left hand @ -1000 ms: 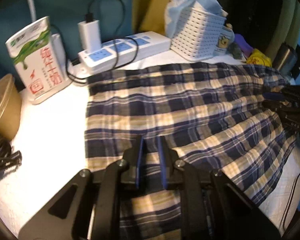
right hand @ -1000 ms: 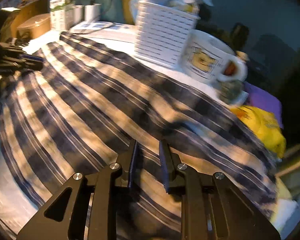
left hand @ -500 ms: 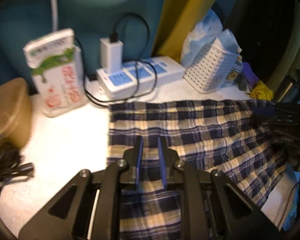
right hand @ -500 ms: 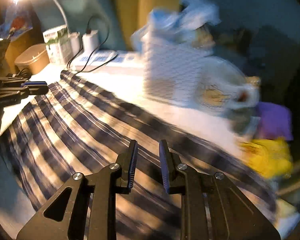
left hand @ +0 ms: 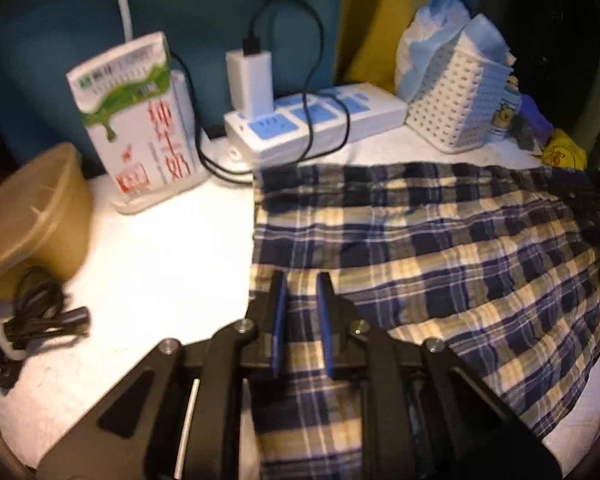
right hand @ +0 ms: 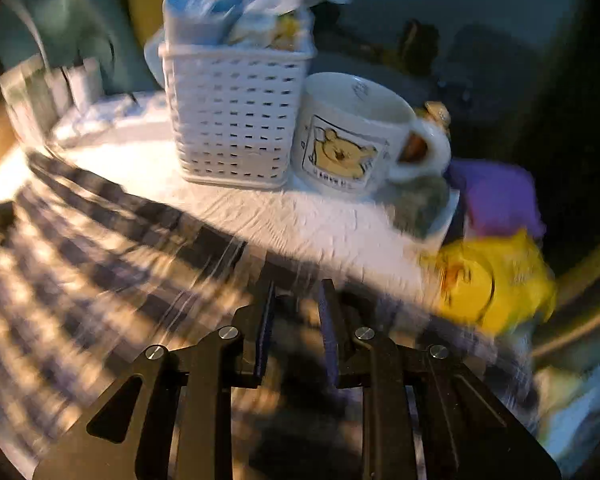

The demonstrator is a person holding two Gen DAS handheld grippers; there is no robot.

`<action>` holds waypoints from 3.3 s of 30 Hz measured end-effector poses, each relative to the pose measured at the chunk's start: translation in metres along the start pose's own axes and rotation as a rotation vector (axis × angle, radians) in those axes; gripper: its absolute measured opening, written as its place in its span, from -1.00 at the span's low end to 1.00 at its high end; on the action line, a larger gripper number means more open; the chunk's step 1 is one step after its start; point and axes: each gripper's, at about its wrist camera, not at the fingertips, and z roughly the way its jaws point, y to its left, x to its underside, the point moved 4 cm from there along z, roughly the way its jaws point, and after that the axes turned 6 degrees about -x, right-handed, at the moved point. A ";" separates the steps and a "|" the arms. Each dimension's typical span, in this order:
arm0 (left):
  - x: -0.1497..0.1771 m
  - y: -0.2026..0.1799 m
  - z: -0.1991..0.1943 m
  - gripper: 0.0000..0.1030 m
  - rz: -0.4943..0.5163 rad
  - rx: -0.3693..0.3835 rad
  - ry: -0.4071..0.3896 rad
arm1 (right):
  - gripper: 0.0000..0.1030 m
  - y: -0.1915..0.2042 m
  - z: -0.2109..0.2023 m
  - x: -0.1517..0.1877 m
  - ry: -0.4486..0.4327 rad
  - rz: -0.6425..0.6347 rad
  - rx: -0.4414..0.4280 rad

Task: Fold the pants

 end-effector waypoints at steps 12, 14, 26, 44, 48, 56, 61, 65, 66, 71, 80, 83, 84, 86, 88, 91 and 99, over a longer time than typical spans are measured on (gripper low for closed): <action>0.040 -0.115 -0.032 -0.69 0.172 0.231 0.012 | -0.55 0.020 -0.012 0.064 -0.003 -0.076 -0.085; 0.049 -0.118 -0.024 -0.69 0.184 0.211 0.010 | -0.55 0.008 -0.018 0.068 -0.011 -0.038 -0.085; 0.057 -0.104 -0.028 -0.69 0.141 0.194 -0.004 | -0.55 -0.061 -0.046 0.112 -0.061 0.094 0.039; 0.055 -0.096 -0.028 -0.69 0.118 0.169 -0.024 | -0.55 -0.089 -0.017 0.072 -0.027 0.197 0.067; 0.052 -0.087 -0.027 -0.69 0.098 0.152 -0.032 | -0.55 -0.083 -0.037 0.071 -0.068 0.167 0.091; 0.036 -0.049 -0.042 -0.69 -0.015 0.108 -0.106 | -0.32 -0.075 -0.109 0.102 -0.154 0.158 0.098; 0.030 -0.034 -0.057 -0.68 -0.029 0.075 -0.169 | 0.10 -0.074 -0.139 0.132 -0.160 0.187 0.106; 0.030 -0.028 -0.064 -0.59 -0.040 0.054 -0.176 | 0.50 -0.076 -0.149 0.162 -0.149 0.249 0.074; 0.031 -0.027 -0.066 -0.58 -0.039 0.048 -0.182 | 0.50 -0.077 -0.148 0.168 -0.144 0.265 0.063; 0.038 -0.022 -0.068 -0.07 -0.054 0.019 -0.177 | 0.50 -0.076 -0.131 0.200 -0.087 0.414 -0.086; 0.035 -0.010 -0.069 0.31 -0.091 0.027 -0.187 | 0.50 -0.070 -0.105 0.185 -0.102 0.488 -0.192; 0.033 0.000 -0.073 0.31 -0.122 0.021 -0.197 | 0.51 -0.082 -0.099 0.176 -0.128 0.562 -0.232; 0.033 0.004 -0.074 0.31 -0.135 0.019 -0.200 | 0.51 -0.085 -0.096 0.174 -0.142 0.592 -0.245; 0.033 0.011 -0.077 0.32 -0.156 0.016 -0.205 | 0.51 -0.090 -0.092 0.169 -0.160 0.632 -0.249; 0.032 0.018 -0.080 0.32 -0.185 0.023 -0.218 | 0.51 -0.094 -0.088 0.162 -0.172 0.657 -0.243; 0.031 0.022 -0.083 0.32 -0.202 0.022 -0.227 | 0.46 -0.103 -0.082 0.156 -0.197 0.724 -0.257; 0.032 0.022 -0.077 0.32 -0.211 0.032 -0.206 | -0.49 -0.114 -0.085 0.140 -0.264 0.744 -0.297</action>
